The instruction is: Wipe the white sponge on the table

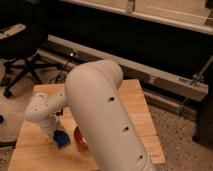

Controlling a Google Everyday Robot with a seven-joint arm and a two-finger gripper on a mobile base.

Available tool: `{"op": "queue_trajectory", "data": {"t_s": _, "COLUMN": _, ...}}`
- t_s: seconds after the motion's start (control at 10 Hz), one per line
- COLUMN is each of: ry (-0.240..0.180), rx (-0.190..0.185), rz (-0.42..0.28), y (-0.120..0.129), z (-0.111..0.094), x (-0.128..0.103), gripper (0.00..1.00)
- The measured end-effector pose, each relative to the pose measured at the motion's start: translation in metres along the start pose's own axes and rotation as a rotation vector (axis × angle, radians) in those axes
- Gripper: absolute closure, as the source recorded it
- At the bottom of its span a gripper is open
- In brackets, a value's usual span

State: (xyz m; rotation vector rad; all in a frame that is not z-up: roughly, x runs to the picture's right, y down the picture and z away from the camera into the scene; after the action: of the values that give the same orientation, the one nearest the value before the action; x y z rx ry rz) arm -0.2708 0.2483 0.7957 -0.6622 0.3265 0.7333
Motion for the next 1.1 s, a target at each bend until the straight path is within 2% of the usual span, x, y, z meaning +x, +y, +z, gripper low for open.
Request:
{"op": "queue_trajectory", "data": {"t_s": 0.3, "ry": 0.011, "rx": 0.022, "rz": -0.099, "y": 0.02, "z": -0.005, "x": 0.035, "gripper": 0.62}}
{"op": "queue_trajectory", "data": {"t_s": 0.6, "ry": 0.047, "rx": 0.023, "rz": -0.213, "y": 0.05, "z": -0.003, "x": 0.068, "gripper": 0.62}}
{"op": "queue_trajectory", "data": {"t_s": 0.8, "ry": 0.051, "rx": 0.012, "rz": -0.285, "y": 0.078, "z": -0.003, "x": 0.074, "gripper": 0.62}}
{"op": "queue_trajectory", "data": {"t_s": 1.1, "ry": 0.025, "rx": -0.014, "rz": -0.363, "y": 0.115, "z": -0.012, "x": 0.066, "gripper": 0.62}}
